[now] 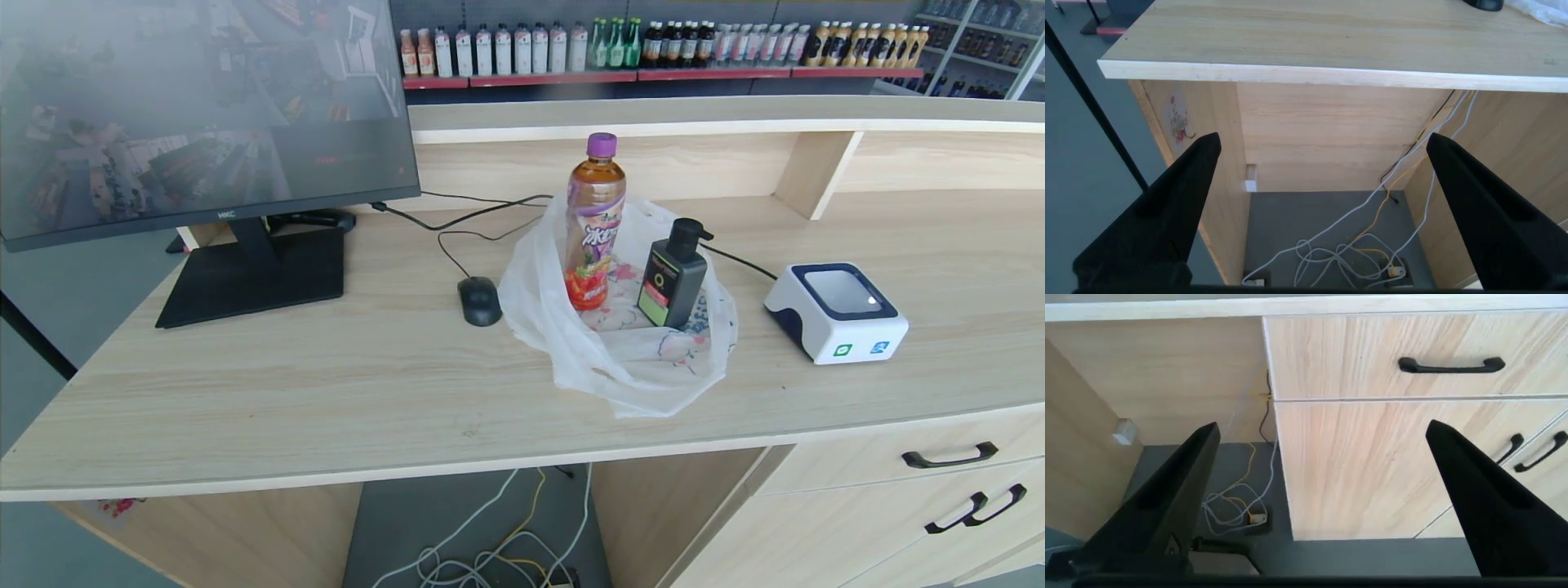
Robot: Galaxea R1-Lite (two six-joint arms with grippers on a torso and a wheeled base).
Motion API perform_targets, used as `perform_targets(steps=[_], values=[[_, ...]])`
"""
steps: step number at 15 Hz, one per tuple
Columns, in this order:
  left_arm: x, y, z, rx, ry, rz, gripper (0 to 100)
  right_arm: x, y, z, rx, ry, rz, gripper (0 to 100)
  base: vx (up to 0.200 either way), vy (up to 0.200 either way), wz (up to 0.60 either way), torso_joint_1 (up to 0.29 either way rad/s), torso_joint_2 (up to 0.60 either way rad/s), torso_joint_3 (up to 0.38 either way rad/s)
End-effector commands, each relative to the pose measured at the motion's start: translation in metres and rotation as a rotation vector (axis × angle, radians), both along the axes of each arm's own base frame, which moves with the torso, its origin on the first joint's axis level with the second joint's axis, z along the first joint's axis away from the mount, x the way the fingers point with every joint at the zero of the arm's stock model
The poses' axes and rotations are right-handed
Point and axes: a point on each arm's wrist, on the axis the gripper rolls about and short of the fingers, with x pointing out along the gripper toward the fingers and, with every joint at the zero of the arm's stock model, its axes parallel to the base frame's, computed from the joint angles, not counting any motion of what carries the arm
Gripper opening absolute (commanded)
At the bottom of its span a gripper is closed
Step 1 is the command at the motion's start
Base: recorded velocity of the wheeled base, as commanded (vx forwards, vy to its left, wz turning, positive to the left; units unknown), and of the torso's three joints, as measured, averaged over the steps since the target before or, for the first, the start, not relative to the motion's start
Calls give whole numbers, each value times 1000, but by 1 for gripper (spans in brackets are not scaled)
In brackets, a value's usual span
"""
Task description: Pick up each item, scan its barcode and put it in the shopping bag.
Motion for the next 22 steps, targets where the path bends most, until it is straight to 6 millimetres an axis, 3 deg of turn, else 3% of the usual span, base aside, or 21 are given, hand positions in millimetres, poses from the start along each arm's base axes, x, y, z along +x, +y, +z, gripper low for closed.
perform_targets(steps=[1,11,22], values=[[0,0,0,0,0,-1,100,-5,0,-2,-15,-64,-7,100,0,0,0,0,0,0],[0,0,0,-7,0,1,100,-6,1,-2,-38,-71,18,100,0,0,0,0,0,0],[0,0,0,-4,0,1,100,-6,1,-2,-40,-71,18,100,-200,-200,0,4,2,2]])
